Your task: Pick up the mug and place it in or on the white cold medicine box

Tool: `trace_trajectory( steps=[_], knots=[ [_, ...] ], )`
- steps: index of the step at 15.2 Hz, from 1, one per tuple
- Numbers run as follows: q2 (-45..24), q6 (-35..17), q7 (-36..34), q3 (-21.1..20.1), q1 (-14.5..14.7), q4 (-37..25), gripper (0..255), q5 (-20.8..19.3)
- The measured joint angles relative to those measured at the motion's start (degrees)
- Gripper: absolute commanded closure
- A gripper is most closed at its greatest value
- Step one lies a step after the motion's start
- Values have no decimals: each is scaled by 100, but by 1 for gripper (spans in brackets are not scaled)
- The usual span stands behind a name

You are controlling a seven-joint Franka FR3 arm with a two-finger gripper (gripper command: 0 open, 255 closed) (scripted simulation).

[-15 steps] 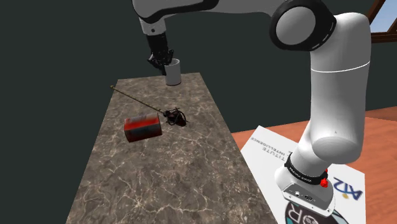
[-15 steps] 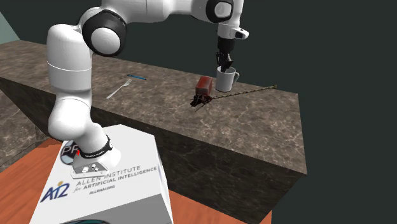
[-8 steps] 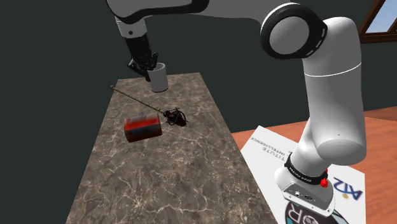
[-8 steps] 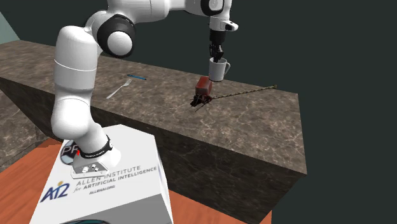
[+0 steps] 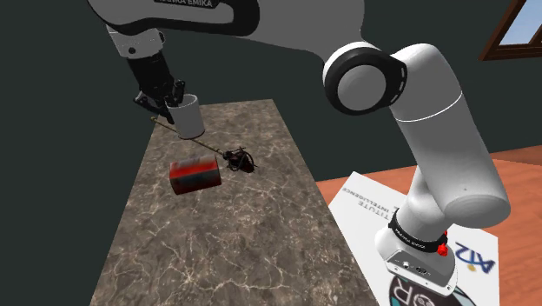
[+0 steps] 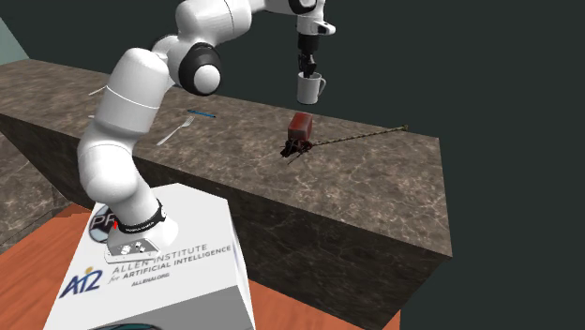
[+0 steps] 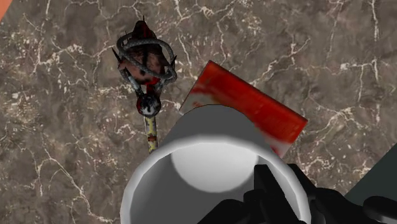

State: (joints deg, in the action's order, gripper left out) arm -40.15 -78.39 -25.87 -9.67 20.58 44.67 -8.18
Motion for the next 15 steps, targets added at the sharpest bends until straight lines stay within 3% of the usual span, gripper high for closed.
trace_trajectory(
  steps=[5,15],
  knots=[
    [5,-308,-127,-22,58,325,255,4],
    [375,-1347,-206,-47,-68,1744,255,40]
  ],
)
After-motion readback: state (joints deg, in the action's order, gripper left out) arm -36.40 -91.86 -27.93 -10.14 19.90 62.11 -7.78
